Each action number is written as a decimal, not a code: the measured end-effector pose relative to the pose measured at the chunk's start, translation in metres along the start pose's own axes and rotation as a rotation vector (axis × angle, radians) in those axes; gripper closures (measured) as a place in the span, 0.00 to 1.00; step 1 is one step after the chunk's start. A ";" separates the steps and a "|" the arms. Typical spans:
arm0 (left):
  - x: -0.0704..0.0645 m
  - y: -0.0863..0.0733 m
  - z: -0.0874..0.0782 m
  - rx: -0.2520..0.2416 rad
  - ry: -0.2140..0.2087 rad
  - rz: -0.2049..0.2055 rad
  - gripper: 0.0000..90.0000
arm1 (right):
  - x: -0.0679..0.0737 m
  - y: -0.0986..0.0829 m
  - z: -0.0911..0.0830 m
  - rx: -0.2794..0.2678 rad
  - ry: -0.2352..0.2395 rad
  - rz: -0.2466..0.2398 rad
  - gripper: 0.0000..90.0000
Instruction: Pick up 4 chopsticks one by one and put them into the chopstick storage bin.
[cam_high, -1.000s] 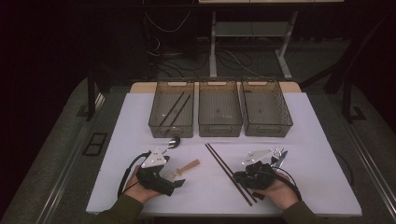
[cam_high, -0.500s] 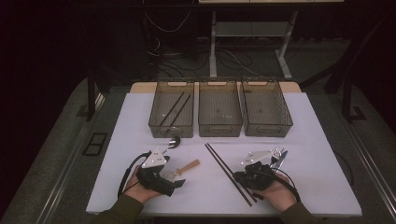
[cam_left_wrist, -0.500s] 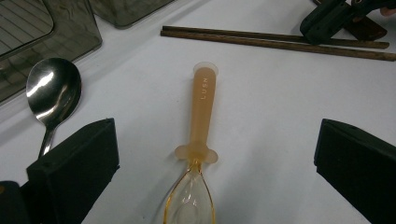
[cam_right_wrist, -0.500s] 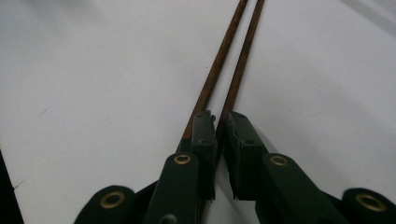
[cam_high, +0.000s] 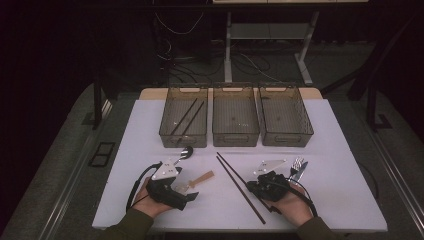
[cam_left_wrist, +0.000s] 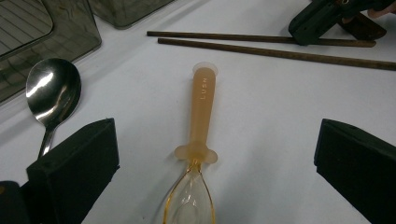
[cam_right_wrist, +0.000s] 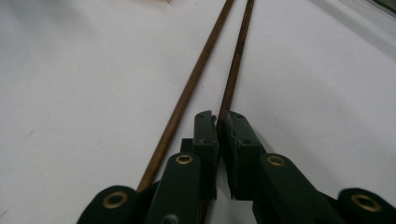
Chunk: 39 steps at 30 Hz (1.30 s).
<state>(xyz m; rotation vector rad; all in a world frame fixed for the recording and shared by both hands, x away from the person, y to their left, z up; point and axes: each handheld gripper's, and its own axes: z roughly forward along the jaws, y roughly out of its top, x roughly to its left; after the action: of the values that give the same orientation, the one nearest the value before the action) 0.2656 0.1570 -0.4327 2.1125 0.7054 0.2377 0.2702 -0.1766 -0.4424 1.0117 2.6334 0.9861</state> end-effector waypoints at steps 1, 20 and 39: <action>0.000 0.000 0.000 -0.001 0.000 -0.001 0.00 | 0.000 0.000 0.000 -0.001 0.000 -0.001 0.93; 0.000 0.000 0.000 0.001 -0.001 0.002 0.00 | -0.005 0.006 0.005 -0.012 -0.010 -0.020 0.94; 0.001 0.000 0.000 0.002 -0.002 0.003 0.00 | -0.002 0.009 0.004 -0.027 -0.025 -0.005 0.95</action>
<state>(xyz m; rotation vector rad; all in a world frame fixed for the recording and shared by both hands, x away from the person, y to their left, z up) 0.2662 0.1572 -0.4332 2.1158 0.7009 0.2364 0.2777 -0.1706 -0.4404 1.0048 2.5943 0.9988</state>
